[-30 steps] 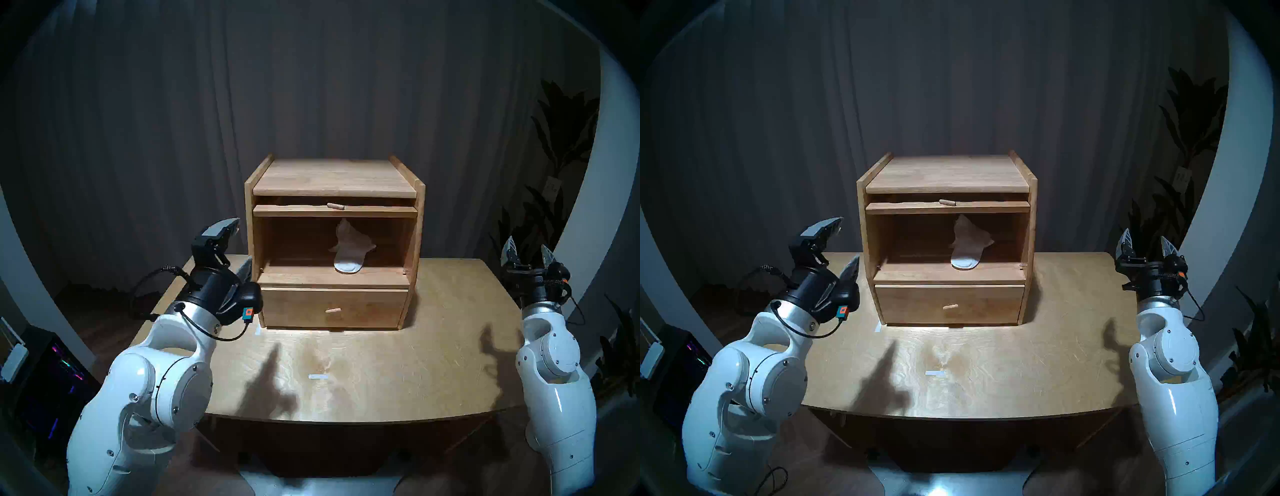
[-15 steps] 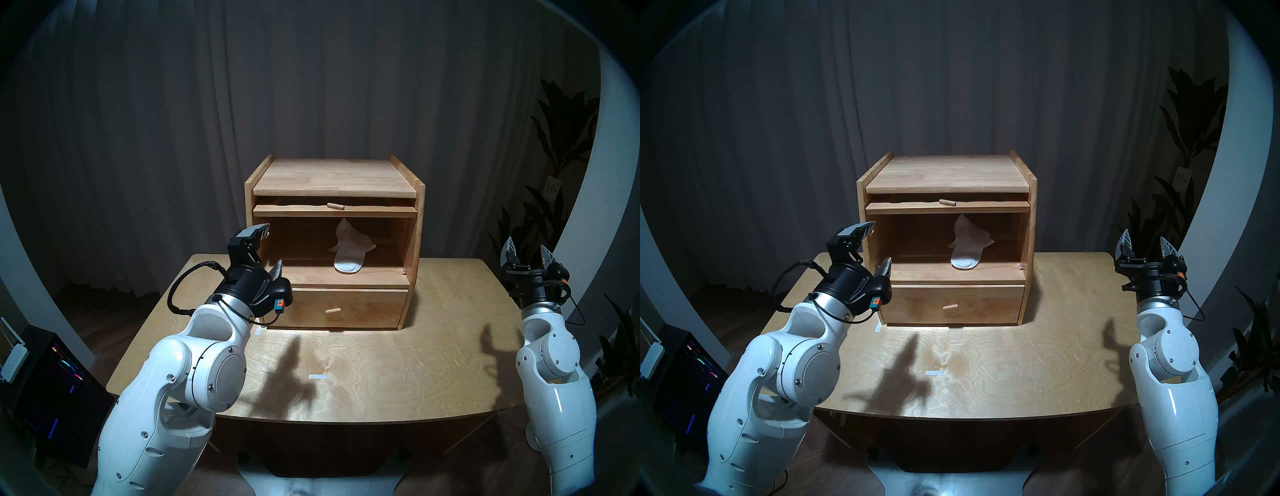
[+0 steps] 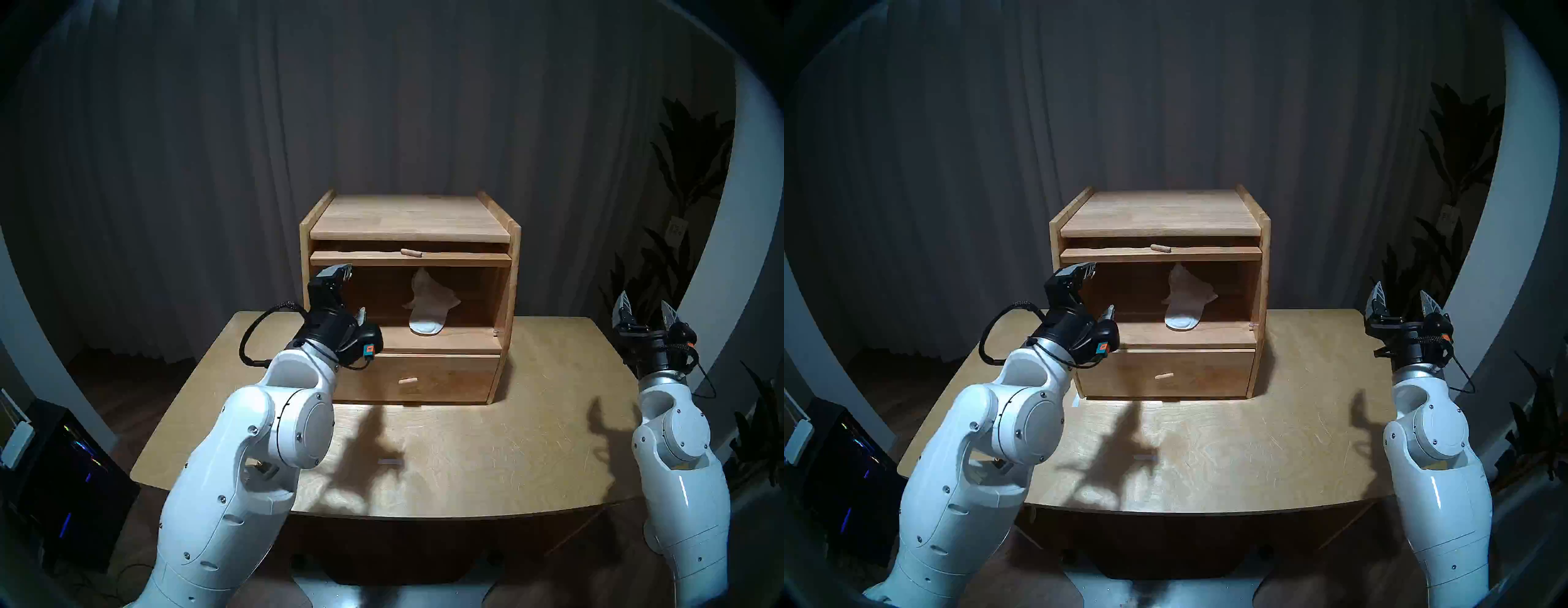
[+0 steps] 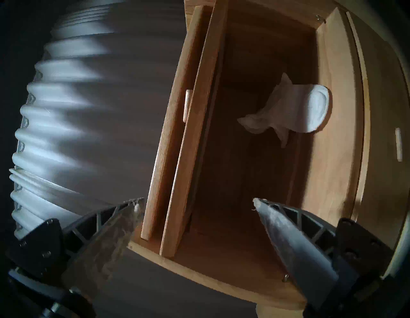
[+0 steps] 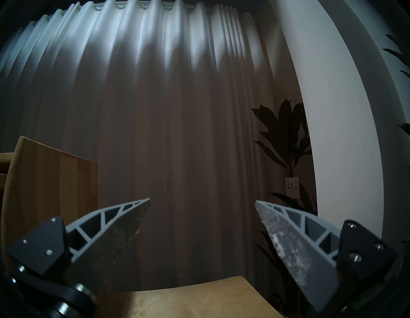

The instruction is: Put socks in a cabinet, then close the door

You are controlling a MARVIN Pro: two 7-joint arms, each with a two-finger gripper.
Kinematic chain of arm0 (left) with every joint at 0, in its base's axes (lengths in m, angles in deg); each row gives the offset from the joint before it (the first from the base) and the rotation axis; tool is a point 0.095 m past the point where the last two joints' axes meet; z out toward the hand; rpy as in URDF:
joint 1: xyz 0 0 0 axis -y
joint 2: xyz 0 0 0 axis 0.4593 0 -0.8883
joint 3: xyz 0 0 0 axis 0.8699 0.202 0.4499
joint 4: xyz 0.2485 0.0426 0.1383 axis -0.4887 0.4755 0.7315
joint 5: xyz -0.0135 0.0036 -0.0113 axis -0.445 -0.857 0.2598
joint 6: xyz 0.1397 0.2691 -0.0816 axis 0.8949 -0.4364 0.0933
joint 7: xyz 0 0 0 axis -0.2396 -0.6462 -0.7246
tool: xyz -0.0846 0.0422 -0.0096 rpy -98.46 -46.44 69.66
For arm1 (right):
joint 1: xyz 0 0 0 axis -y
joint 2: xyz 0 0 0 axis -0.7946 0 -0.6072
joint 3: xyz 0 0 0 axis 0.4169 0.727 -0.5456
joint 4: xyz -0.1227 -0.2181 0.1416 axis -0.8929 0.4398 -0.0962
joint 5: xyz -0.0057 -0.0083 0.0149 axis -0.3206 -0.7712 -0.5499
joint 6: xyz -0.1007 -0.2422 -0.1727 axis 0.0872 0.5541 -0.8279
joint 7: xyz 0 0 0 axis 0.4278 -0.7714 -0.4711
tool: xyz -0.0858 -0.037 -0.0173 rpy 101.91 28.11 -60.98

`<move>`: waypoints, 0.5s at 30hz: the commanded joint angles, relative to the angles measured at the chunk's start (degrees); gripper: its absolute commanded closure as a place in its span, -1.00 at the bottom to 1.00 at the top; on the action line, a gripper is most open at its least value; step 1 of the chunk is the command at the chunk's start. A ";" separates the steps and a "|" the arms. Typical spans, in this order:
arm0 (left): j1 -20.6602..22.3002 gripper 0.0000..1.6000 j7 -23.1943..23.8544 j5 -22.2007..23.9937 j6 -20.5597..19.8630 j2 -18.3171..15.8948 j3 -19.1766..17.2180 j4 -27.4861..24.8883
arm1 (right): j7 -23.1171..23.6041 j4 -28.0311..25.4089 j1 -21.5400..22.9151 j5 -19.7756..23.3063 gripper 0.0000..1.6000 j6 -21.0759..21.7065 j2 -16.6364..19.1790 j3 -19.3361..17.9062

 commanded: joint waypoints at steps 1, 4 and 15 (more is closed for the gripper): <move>6.35 -1.00 0.06 -2.81 0.86 4.06 1.48 1.31 | -0.09 -0.88 0.49 0.00 -1.00 -0.31 0.08 -0.32; 8.06 -1.00 0.36 -4.30 1.22 4.72 1.85 3.46 | -0.02 -0.84 0.51 -0.02 -1.00 -0.31 0.08 -0.33; 13.13 -1.00 1.66 -10.79 1.86 6.72 -0.04 10.09 | 0.23 -0.78 0.59 -0.07 -1.00 -0.33 0.04 -0.38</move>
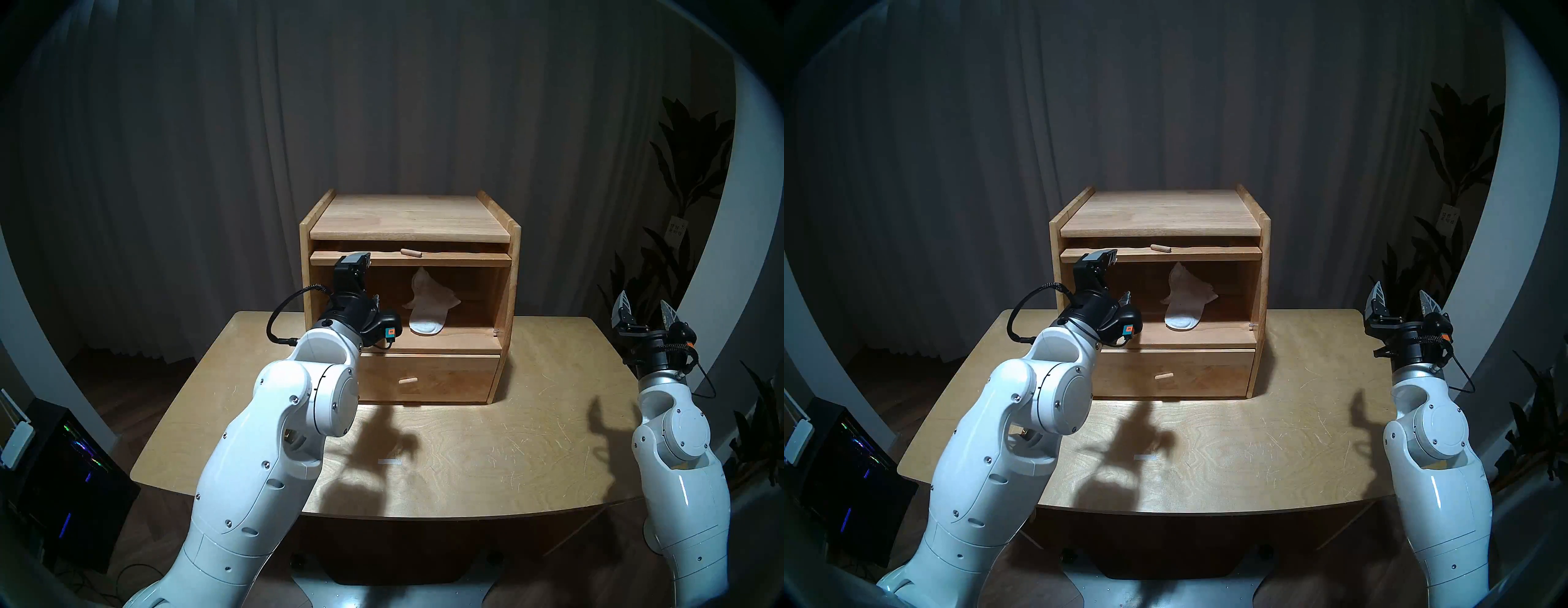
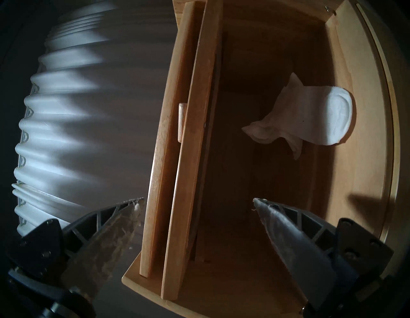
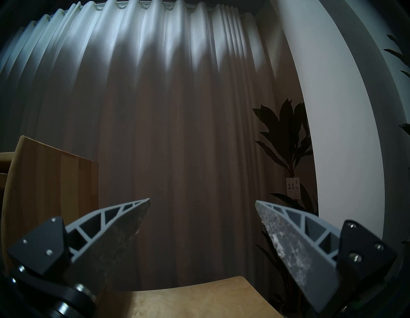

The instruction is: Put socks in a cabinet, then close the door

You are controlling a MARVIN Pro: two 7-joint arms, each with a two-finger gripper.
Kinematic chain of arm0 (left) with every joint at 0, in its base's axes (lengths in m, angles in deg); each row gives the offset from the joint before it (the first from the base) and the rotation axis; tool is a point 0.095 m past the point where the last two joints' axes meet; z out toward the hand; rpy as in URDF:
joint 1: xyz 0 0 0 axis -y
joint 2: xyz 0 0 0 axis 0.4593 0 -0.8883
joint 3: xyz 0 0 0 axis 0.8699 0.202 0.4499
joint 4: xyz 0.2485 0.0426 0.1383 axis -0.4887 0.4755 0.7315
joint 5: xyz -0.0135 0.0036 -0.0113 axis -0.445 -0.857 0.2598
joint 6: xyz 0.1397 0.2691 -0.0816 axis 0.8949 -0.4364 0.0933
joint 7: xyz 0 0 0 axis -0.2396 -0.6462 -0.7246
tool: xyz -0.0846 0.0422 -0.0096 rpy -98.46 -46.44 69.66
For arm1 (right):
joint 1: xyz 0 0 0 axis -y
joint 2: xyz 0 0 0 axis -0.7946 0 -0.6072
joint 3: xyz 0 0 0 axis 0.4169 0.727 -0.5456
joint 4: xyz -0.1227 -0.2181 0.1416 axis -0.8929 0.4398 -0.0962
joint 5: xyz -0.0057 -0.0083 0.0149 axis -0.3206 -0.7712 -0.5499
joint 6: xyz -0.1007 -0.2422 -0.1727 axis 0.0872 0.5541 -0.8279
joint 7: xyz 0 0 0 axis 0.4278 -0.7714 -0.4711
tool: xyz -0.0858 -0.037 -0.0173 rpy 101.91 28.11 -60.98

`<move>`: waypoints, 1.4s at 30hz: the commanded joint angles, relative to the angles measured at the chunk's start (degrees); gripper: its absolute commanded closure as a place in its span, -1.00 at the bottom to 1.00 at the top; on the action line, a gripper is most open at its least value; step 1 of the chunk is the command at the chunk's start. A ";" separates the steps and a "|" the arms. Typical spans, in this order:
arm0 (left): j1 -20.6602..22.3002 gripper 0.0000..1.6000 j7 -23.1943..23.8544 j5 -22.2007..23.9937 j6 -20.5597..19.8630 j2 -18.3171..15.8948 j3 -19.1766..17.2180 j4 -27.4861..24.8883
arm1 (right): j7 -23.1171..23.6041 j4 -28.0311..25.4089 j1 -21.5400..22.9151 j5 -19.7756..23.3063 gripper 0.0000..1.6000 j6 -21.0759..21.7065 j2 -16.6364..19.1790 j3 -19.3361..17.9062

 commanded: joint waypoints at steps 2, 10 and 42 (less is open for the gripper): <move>6.99 -1.00 0.51 -4.73 0.25 2.64 -1.74 2.27 | -0.14 -0.96 0.47 0.01 -1.00 -0.34 0.03 -0.36; 10.44 -1.00 2.07 -9.91 0.90 5.59 -1.58 6.52 | -0.07 -1.06 0.51 -0.02 -1.00 -0.38 -0.05 -0.44; 6.54 -1.00 20.93 -32.39 -5.89 7.13 7.68 -0.40 | -1.81 -1.99 0.33 -0.42 -1.00 -0.31 -0.68 -0.42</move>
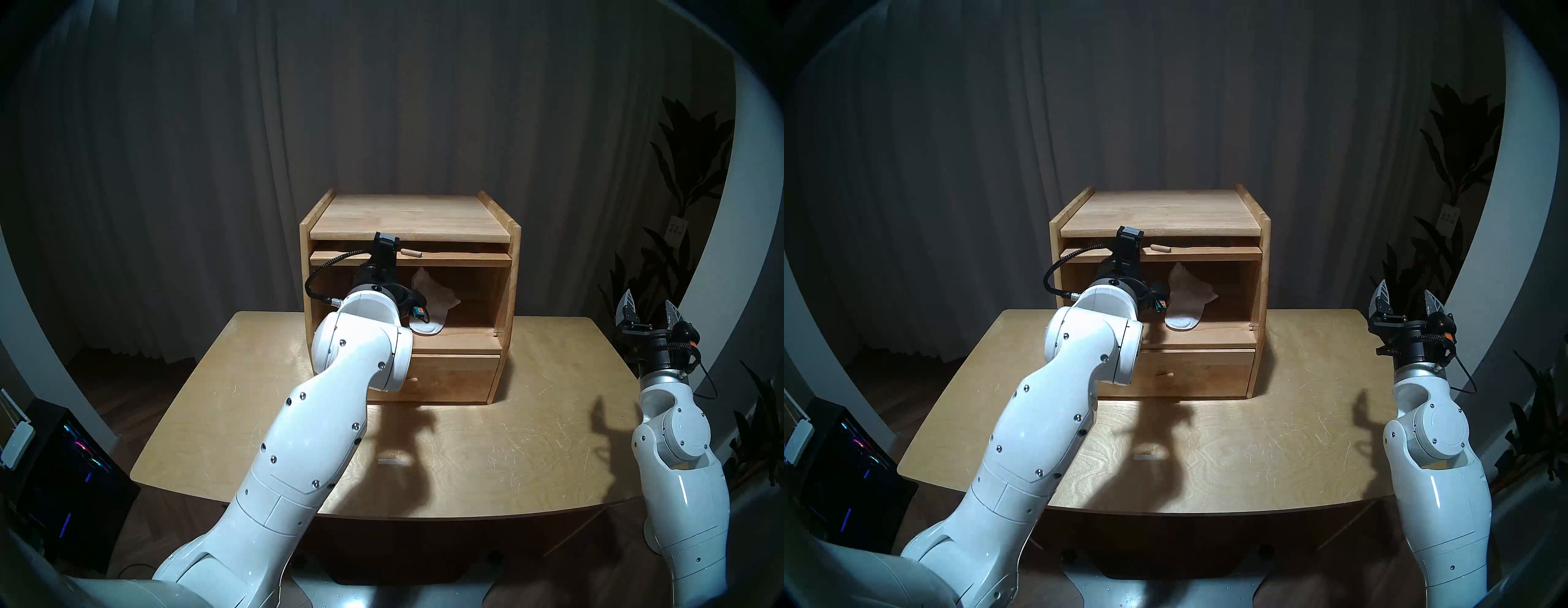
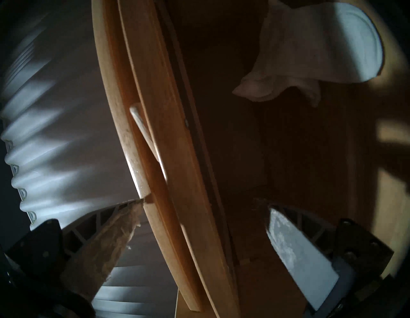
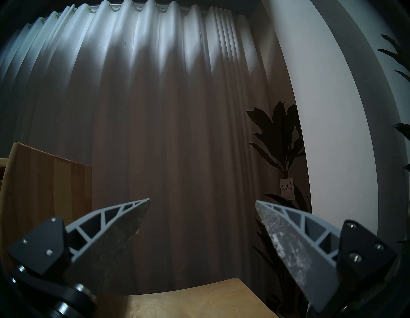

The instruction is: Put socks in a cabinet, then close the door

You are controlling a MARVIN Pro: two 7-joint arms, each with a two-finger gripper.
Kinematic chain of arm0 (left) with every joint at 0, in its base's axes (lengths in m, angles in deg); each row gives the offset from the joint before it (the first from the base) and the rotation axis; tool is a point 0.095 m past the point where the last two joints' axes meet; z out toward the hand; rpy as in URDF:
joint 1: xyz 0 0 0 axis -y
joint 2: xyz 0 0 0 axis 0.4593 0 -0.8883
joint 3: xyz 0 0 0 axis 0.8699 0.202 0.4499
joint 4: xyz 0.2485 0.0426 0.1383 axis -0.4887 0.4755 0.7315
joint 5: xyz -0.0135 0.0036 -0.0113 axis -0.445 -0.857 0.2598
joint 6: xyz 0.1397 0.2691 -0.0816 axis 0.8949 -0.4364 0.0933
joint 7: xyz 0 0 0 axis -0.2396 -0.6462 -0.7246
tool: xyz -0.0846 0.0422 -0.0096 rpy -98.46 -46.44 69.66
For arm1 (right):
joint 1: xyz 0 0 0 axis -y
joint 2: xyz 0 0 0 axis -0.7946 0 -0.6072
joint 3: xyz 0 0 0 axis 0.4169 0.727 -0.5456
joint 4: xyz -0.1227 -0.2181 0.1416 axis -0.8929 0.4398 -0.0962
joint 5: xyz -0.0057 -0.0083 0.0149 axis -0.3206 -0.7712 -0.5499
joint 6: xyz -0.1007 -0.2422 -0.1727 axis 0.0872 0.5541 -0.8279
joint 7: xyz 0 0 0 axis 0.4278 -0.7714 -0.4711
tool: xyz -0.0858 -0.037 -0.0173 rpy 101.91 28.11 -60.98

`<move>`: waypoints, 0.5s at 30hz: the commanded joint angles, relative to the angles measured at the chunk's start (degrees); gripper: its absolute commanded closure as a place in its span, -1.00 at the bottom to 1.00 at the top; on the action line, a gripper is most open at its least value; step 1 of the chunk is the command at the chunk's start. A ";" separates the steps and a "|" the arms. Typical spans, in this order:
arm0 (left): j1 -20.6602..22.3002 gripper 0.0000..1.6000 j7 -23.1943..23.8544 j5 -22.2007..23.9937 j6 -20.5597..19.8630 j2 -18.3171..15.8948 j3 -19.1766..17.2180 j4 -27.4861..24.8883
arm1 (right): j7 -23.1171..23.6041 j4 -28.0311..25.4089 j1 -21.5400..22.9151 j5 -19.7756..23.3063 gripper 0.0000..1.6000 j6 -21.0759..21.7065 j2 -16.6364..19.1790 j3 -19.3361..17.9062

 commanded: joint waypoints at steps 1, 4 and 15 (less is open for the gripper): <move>-1.87 -1.00 1.63 -4.35 -5.05 -0.29 -2.03 -6.71 | 0.08 -1.42 0.21 -0.14 -1.00 -0.31 0.16 -0.10; -1.35 -1.00 2.23 -5.46 -6.49 -0.61 -3.80 -8.14 | -0.01 -1.46 0.20 -0.17 -1.00 -0.30 0.15 -0.09; -5.09 -1.00 7.72 -5.54 -7.23 -1.50 -6.72 -16.62 | -0.24 -1.89 -0.08 -0.23 -1.00 -0.20 0.19 -0.12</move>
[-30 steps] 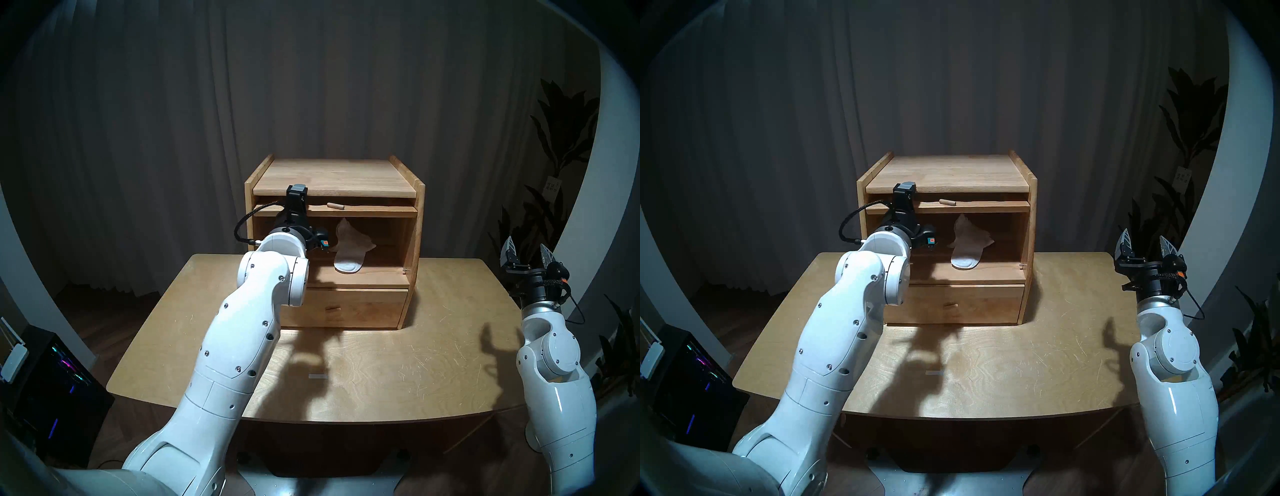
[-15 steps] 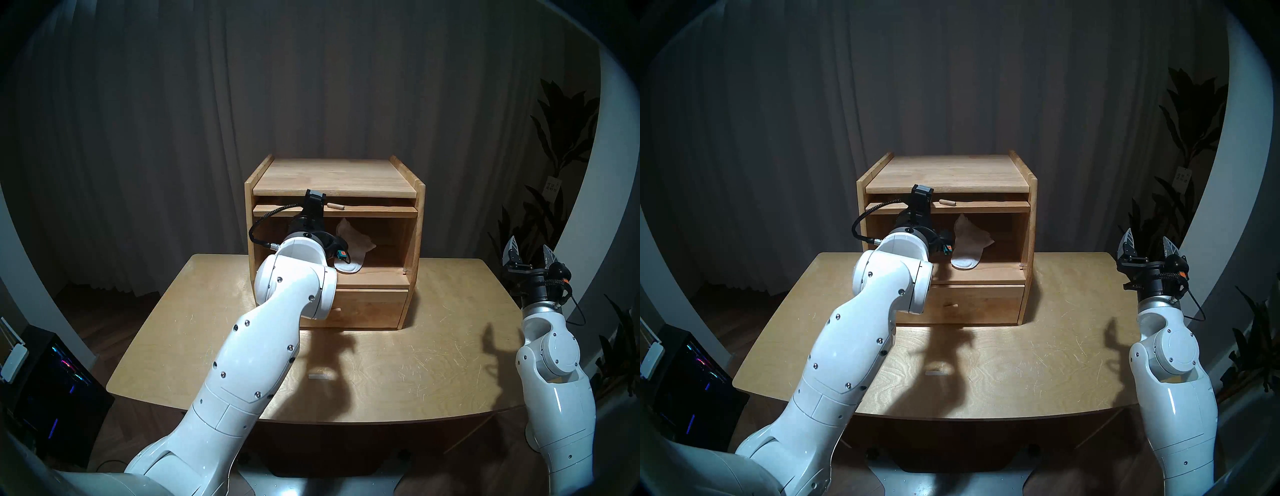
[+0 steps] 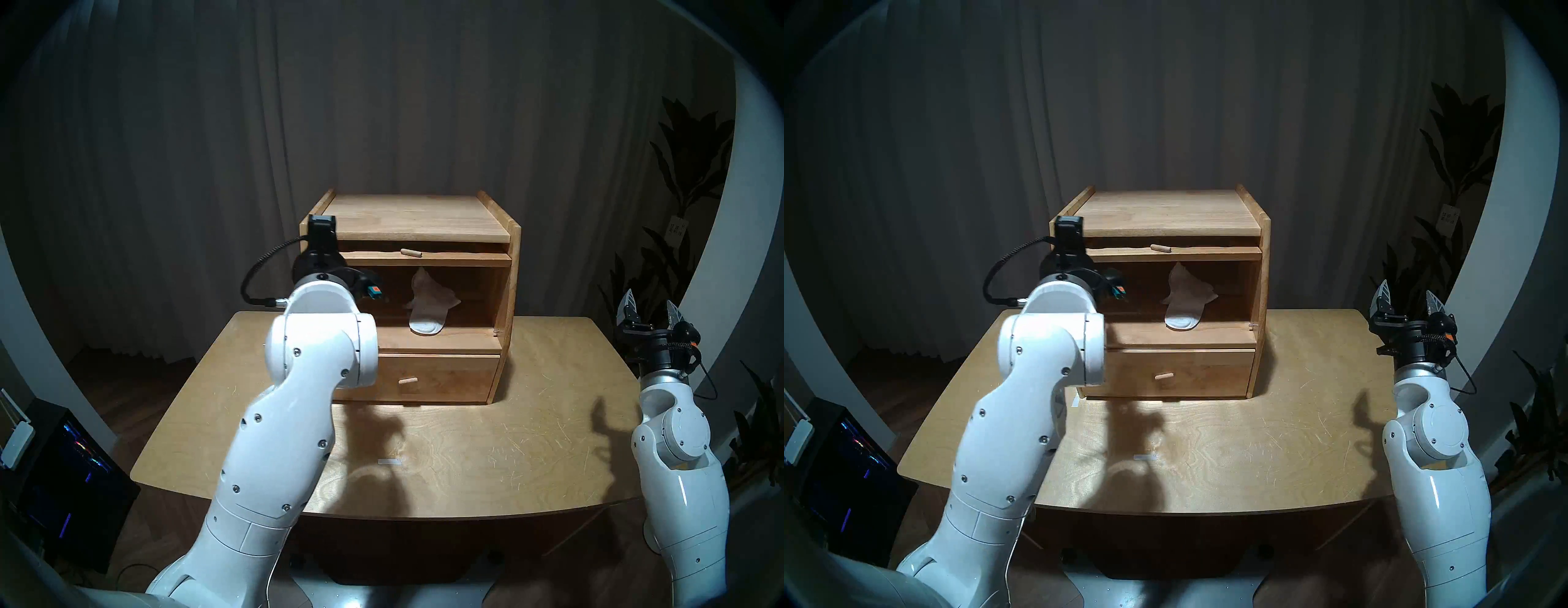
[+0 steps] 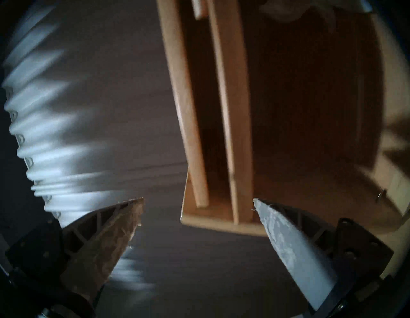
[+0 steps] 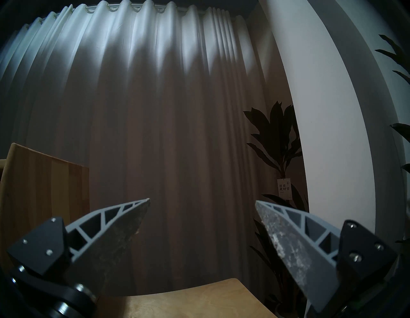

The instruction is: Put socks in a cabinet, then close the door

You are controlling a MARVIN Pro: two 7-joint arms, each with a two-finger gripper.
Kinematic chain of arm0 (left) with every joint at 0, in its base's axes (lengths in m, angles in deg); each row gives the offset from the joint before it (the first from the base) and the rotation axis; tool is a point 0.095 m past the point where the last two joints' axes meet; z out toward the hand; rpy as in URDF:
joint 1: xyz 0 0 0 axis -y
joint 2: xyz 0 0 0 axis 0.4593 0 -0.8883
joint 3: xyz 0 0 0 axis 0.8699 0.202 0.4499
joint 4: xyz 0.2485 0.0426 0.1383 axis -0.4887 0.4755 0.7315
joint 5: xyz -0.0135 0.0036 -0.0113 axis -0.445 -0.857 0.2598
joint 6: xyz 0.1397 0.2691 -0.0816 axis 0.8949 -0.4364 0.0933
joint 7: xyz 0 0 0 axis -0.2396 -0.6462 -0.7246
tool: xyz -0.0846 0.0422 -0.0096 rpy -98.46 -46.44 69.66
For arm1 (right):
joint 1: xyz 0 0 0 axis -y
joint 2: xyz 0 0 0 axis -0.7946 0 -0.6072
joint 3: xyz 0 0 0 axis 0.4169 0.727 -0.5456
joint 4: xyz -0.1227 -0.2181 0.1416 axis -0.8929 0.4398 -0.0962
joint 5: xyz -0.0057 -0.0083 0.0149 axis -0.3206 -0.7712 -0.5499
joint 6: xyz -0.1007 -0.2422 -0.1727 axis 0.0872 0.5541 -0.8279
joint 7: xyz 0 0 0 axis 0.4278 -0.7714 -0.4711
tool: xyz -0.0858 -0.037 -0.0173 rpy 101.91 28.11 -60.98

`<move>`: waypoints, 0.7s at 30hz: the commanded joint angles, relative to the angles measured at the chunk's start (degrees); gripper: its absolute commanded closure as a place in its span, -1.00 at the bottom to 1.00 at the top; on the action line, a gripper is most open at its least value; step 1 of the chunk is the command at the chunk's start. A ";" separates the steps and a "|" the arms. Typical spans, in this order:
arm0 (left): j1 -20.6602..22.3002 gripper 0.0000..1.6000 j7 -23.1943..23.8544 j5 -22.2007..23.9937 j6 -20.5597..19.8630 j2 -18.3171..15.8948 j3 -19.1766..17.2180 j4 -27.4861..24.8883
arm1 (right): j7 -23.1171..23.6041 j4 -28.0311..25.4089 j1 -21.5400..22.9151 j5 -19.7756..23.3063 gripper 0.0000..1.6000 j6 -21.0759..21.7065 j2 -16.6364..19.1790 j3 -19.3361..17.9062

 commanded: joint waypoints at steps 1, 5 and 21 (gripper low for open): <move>-3.47 -1.00 1.94 1.52 0.78 0.32 1.90 -6.51 | 0.31 -1.53 -0.03 -0.02 -1.00 -0.20 0.26 -0.14; -6.07 -1.00 4.14 5.28 2.68 0.47 4.18 -9.52 | 0.31 -1.47 0.01 -0.04 -1.00 -0.21 0.25 -0.13; 1.68 -1.00 1.70 10.00 3.34 1.25 -1.79 -1.35 | 0.48 -1.58 -0.07 0.00 -1.00 -0.14 0.22 -0.22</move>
